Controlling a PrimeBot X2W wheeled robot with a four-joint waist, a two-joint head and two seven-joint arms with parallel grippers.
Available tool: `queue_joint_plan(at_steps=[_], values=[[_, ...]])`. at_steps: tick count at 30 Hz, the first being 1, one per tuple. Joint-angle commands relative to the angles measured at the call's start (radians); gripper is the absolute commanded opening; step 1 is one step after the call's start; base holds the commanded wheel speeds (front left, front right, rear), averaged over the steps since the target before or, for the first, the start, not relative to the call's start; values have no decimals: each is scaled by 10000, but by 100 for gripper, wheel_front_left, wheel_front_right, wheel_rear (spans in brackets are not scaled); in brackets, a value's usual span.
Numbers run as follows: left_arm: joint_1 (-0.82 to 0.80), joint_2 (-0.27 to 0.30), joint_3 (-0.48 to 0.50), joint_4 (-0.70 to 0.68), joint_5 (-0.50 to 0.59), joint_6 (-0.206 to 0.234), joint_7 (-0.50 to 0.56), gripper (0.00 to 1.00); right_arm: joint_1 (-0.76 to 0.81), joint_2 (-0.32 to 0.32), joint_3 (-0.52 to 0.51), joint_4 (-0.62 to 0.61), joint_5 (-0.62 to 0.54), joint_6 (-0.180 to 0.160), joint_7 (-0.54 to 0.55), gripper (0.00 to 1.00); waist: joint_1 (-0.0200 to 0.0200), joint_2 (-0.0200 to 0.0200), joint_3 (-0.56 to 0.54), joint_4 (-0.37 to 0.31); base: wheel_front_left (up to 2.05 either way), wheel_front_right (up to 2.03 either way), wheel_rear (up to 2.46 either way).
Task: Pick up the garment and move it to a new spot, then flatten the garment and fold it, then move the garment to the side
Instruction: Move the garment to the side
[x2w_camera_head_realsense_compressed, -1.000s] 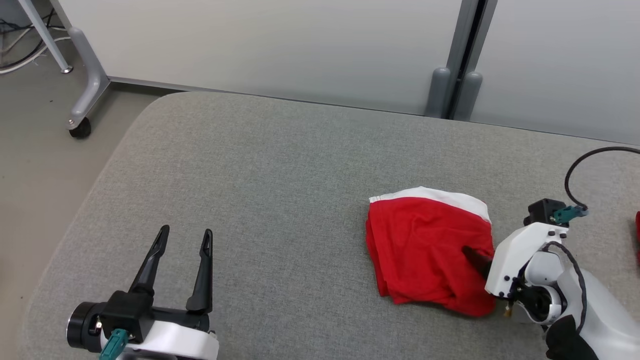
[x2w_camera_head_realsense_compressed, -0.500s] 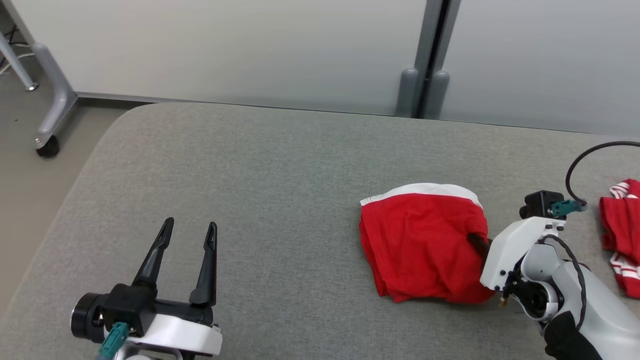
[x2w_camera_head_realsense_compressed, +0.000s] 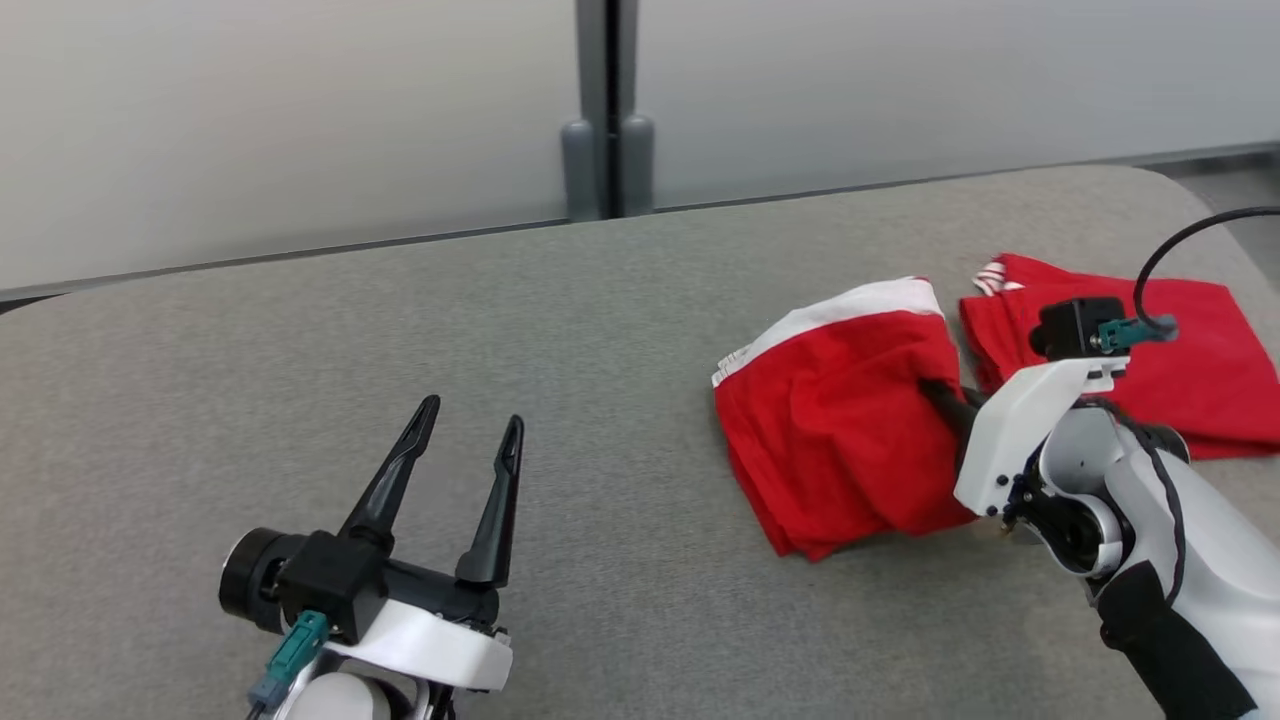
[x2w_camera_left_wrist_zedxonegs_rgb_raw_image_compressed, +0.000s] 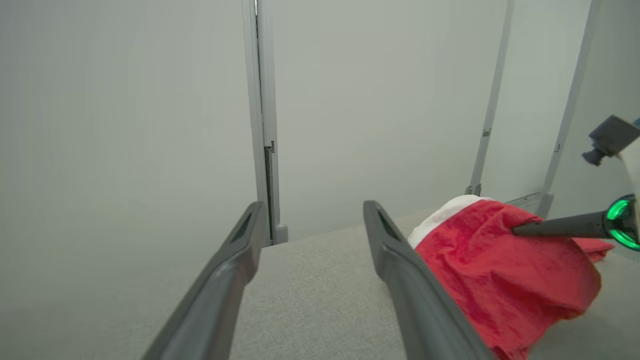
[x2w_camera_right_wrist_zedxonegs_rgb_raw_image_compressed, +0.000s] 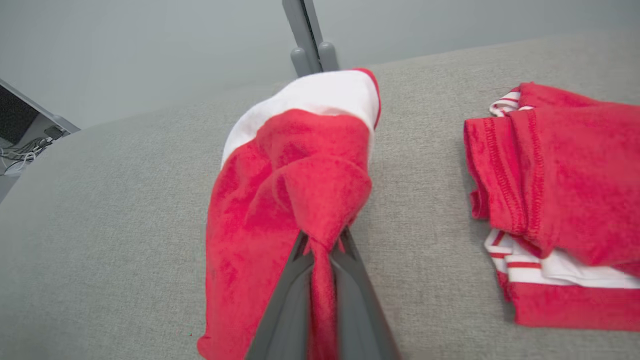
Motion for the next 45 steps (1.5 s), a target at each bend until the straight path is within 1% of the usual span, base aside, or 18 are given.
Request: queue_joint_plan(at_steps=[1,7,13,18,20,25,26,27,28,29,30,33,37,38,40,41,43,45], values=[[-201,27,-34,17,-13,-85,1,100,-171,-119,22,-65,78,4,-80,0,0,0,430,-828,0,0,0],[-744,53,-441,162,-32,-137,4,100,-924,-610,580,-370,-87,4,-446,0,0,0,1023,-1599,0,0,0],[-1227,260,-815,330,21,-186,22,100,-1833,-1360,979,-52,-167,4,-1293,0,0,0,1747,-1768,0,0,0],[-1527,491,-955,349,20,-208,133,100,-2582,-1906,1078,749,-180,2,-1877,0,0,0,2263,-1749,0,0,0],[-1596,563,-988,307,44,-212,176,100,-2862,-2013,1009,1198,-341,2,-2227,0,0,0,2426,-1733,0,0,0],[-1814,730,-1086,248,5,-225,307,100,-3386,-1819,870,2549,-617,4,-2828,0,0,0,2763,-1619,0,0,0],[-1845,746,-1115,257,-11,-226,312,100,-3417,-1747,888,2869,-682,2,-2830,4,0,0,2809,-1582,0,0,0],[-1886,757,-1138,260,-30,-228,330,100,-3469,-1649,840,3226,-651,2,-2805,25,0,0,2852,-1540,0,0,0],[-1922,762,-1162,275,-47,-230,325,100,-3502,-1577,823,3537,-661,4,-2725,44,0,0,2884,-1490,0,0,0],[-1941,764,-1184,297,-64,-230,325,100,-3549,-1532,788,3912,-706,2,-2674,83,0,0,2904,-1441,0,0,0],[-1949,756,-1207,325,-75,-218,317,100,-3606,-1491,730,4293,-747,2,-2683,100,0,0,2910,-1391,0,0,0],[-1929,716,-1251,435,-156,-209,268,100,-3686,-1309,695,5117,-1002,4,-3060,100,0,0,2812,-1222,0,0,0],[-1722,619,-1227,656,-324,-151,171,100,-3640,-1321,731,5749,-1430,2,-3955,100,0,0,2417,-971,0,0,0],[-1722,619,-1227,656,-324,-151,171,100,-3640,-1321,731,5749,-1430,2,-3955,100,0,0,2417,-971,0,0,0],[-1539,554,-1141,759,-466,-56,73,100,-3539,-1385,561,5974,-1679,2,-4766,100,0,0,2004,-759,0,0,0],[-1468,545,-1086,768,-485,-2,67,100,-3497,-1380,494,5995,-1751,2,-4963,100,0,0,1863,-688,0,0,0],[-1292,560,-988,829,-523,89,35,100,-3432,-1385,336,5988,-1858,2,-5210,100,0,0,1531,-528,0,0,0],[-1059,523,-842,821,-637,184,4,100,-3371,-1412,95,5693,-1958,2,-5310,100,0,0,1175,-393,0,0,0]])
